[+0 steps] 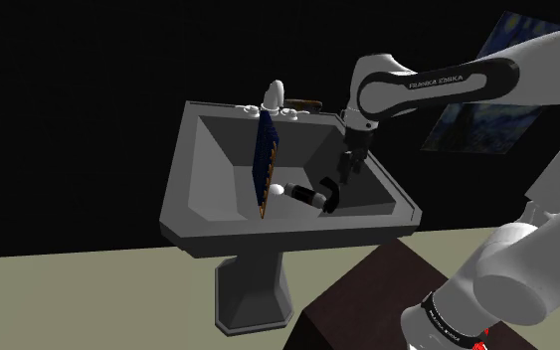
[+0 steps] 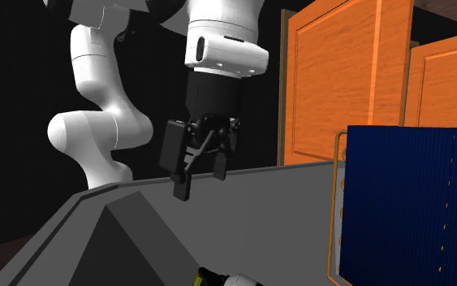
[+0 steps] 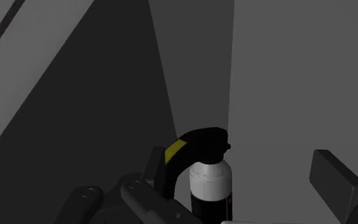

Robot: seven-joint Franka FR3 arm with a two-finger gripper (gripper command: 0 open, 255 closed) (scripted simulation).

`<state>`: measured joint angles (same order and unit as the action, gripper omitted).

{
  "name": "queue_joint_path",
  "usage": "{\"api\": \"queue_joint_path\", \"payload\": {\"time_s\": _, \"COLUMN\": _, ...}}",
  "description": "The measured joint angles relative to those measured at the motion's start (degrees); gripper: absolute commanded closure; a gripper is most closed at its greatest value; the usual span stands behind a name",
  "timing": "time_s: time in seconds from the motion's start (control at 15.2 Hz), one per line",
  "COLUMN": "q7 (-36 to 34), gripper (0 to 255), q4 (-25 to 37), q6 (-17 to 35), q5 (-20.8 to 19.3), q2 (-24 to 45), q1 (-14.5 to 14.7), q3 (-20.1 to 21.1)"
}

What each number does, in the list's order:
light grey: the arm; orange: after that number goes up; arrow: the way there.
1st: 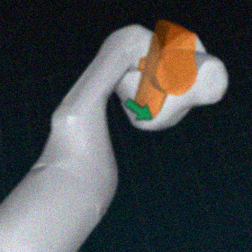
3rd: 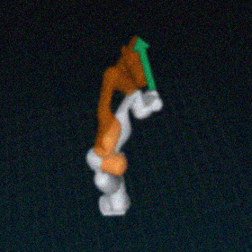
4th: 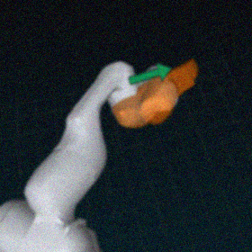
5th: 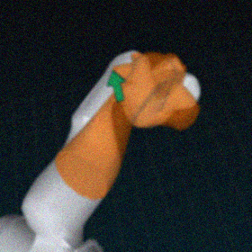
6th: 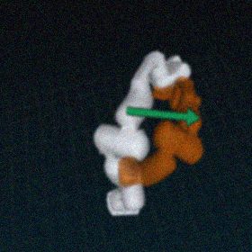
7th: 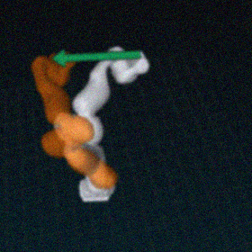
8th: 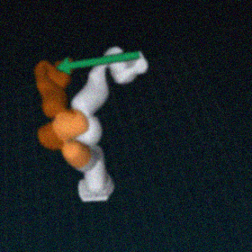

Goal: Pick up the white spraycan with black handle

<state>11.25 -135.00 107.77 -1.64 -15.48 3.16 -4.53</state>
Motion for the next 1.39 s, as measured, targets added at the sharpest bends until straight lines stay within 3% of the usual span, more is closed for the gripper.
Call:
{"api": "queue_joint_path", "payload": {"time_s": 0.73, "q7": 2.5, "gripper": 0, "q4": 12.8, "q6": 11.7, "q5": 2.5, "q2": 24.6, "q1": 1.2, "q3": 0.8}}
{"api": "queue_joint_path", "payload": {"time_s": 1.32, "q7": 2.8, "gripper": 0, "q4": 13.1, "q6": 17.5, "q5": 3.0, "q2": 30.7, "q1": 1.3, "q3": 1.1}}
{"api": "queue_joint_path", "payload": {"time_s": 1.39, "q7": 2.9, "gripper": 255, "q4": 13.1, "q6": 17.6, "q5": 3.0, "q2": 30.8, "q1": 1.2, "q3": 1.1}}
